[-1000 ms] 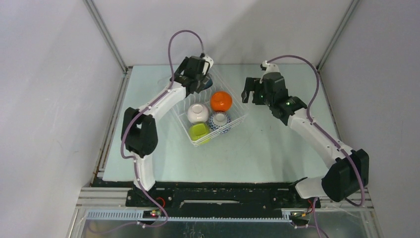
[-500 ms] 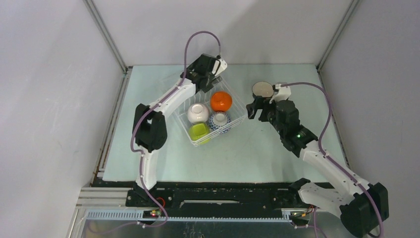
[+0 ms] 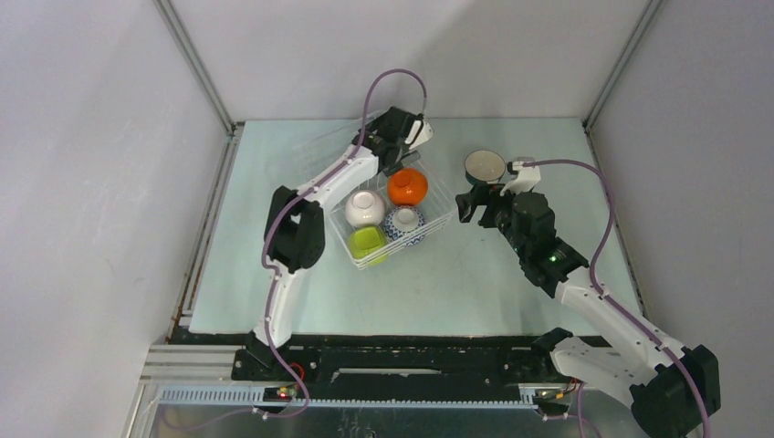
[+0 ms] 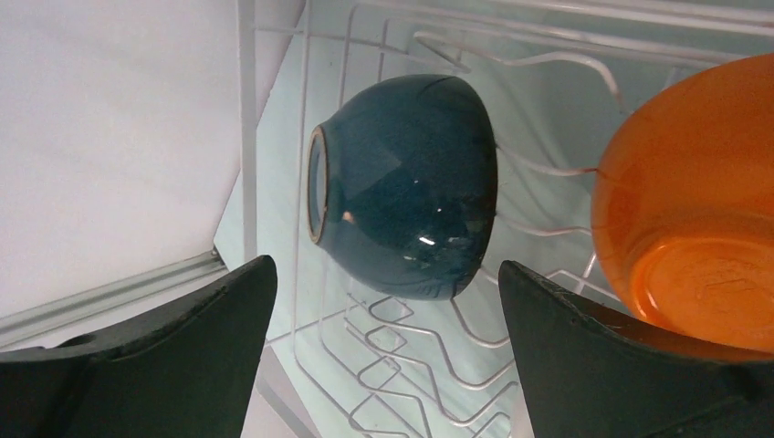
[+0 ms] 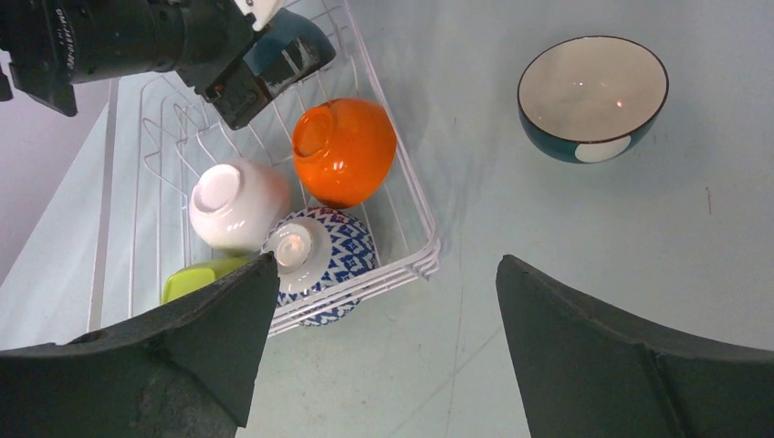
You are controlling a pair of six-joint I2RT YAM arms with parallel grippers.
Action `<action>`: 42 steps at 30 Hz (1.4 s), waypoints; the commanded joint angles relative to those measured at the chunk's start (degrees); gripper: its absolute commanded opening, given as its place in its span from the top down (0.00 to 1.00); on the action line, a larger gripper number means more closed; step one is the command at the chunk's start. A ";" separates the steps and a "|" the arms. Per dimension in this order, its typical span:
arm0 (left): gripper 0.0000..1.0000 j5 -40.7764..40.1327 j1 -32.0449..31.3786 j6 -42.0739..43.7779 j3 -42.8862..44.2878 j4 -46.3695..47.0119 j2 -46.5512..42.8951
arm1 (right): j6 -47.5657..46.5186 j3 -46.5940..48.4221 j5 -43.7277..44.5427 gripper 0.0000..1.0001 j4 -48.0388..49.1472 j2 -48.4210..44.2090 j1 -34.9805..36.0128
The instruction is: Unload the bowls from the dish rack
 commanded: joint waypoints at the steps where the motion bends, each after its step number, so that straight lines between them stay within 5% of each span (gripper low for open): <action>1: 0.00 -0.95 -0.28 1.37 3.39 -0.12 1.35 | 0.98 -0.15 1.54 0.04 2.41 0.12 0.50; 30: 0.02 -5.03 1.79 5.06 8.20 2.41 6.33 | 0.89 -0.15 0.31 0.04 3.53 2.28 0.48; 42: 0.18 -5.12 1.92 7.67 7.44 6.19 6.24 | 0.61 -0.15 -0.40 0.04 3.90 2.11 0.59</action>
